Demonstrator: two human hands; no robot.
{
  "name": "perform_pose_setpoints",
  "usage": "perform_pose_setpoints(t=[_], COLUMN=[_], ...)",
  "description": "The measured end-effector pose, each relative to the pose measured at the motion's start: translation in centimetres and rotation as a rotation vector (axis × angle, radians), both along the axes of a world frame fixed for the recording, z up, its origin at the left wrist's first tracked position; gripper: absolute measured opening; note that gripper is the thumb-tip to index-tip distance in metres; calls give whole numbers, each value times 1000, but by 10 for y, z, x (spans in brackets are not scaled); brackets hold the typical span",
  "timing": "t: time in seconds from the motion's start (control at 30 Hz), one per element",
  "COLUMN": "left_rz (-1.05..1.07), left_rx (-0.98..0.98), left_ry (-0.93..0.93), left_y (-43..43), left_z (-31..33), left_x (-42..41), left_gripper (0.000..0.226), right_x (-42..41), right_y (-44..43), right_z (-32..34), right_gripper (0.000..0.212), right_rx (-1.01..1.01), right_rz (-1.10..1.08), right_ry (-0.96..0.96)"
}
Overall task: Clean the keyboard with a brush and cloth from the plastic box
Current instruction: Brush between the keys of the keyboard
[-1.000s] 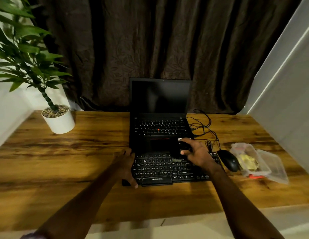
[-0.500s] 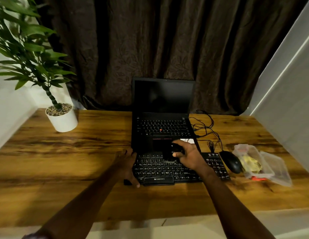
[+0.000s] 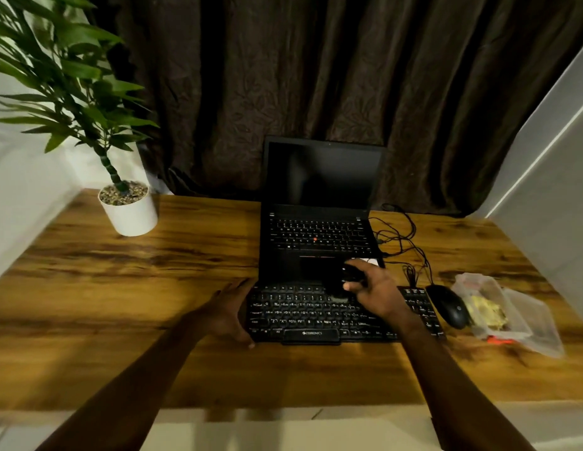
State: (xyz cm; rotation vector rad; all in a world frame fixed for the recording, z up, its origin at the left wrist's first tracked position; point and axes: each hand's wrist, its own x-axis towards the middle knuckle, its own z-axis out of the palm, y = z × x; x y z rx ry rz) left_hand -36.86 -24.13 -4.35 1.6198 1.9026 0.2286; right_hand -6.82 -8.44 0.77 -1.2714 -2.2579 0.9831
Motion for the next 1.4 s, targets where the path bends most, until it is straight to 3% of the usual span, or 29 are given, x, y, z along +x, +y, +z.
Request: perform_pose_setpoints(t=[0.1,0.27,0.5,0.73,1.1,1.4], left_rz=[7,-15,-47,-3,50,-33], left_rx=[36,115,202,91,49,124], left_ry=[-96,-115,-123,-28,-87,-29], left_y=[-6,-6,-3,1,1,-5], left_z=[0,-13,-12,-18,-31,-23], left_x=[-10,-19,-20,-17,-23,-23], left_gripper=[146,158,158,160,165,161], right_x=[-35,-78,-126,-153,-144,-115], right_y=[-9,-19,-39,-59,-77,-71], right_z=[-1,-5,-10,-5,-10,-5], right_gripper=[48,48,48,47,41,51], right_rx=[-8,5,27,18,6,59], right_rz=[58,116,143,138,34,7], right_ry=[18,12,-8,1,43,-90])
